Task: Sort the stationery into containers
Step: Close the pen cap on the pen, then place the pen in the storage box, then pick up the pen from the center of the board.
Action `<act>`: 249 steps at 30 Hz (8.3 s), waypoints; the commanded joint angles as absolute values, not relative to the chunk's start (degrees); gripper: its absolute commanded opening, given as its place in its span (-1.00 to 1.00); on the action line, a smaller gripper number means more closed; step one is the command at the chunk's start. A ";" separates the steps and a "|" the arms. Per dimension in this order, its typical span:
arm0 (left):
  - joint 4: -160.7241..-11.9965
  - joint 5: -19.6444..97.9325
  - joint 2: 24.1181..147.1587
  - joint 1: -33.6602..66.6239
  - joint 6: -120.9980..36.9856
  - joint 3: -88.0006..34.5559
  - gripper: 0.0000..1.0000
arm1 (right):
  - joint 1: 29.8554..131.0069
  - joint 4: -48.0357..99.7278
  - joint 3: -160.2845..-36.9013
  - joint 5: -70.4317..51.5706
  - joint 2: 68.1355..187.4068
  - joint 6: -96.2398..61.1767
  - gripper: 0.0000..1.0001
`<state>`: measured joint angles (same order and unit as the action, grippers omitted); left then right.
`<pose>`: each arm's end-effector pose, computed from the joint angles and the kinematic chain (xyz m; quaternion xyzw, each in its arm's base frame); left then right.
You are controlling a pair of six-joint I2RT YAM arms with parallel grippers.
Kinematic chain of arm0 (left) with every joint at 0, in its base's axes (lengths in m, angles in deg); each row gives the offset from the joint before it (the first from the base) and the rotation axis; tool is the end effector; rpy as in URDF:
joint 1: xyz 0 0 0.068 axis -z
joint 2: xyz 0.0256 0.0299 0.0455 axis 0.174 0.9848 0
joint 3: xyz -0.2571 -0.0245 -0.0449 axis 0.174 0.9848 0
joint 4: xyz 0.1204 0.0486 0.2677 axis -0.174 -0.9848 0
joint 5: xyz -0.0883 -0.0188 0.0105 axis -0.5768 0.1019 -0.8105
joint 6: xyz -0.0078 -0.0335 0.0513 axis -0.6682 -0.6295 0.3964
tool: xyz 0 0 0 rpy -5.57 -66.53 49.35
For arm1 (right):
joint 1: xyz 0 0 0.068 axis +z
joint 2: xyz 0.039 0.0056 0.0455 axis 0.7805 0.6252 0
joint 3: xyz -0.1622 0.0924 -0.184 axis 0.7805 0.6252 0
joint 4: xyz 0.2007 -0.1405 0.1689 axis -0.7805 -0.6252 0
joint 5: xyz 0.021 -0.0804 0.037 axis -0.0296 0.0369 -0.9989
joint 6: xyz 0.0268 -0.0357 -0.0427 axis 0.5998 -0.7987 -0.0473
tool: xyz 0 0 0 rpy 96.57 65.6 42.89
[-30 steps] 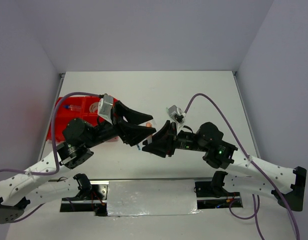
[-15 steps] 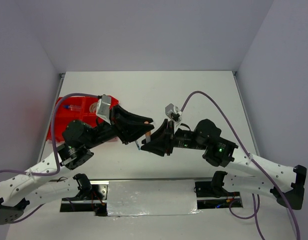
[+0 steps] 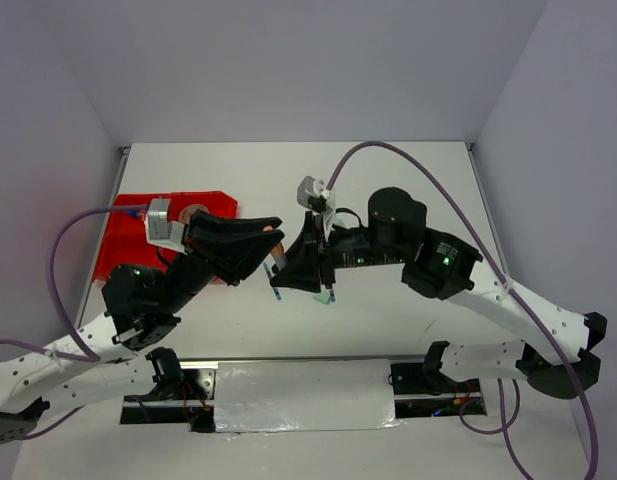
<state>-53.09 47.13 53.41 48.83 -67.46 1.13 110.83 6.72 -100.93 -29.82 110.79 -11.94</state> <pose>0.1107 -0.1837 0.4240 0.0872 0.4415 -0.6638 0.5974 0.1254 0.2565 0.4554 -0.4366 0.5953 0.5273 0.4207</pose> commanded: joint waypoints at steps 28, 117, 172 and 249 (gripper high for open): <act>-85.47 62.70 51.63 58.89 -64.79 0.00 0.40 | 108.43 33.30 -87.38 -30.44 106.72 -7.65 -1.00; -118.34 61.76 70.88 0.00 -75.90 -14.15 0.99 | 98.51 5.45 -69.80 6.46 104.16 -0.26 0.99; -118.87 46.79 54.44 2.37 -52.75 -2.72 0.99 | 71.61 -2.83 -87.12 -19.72 140.19 -74.71 0.99; -118.87 45.74 56.64 2.46 -52.49 -2.89 0.99 | 85.23 3.07 -83.16 -9.08 148.99 -65.30 -0.05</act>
<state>-120.60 47.02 56.73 2.19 -54.13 -2.21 84.67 2.98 -81.94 -7.68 146.59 -64.88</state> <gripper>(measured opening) 0.994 0.488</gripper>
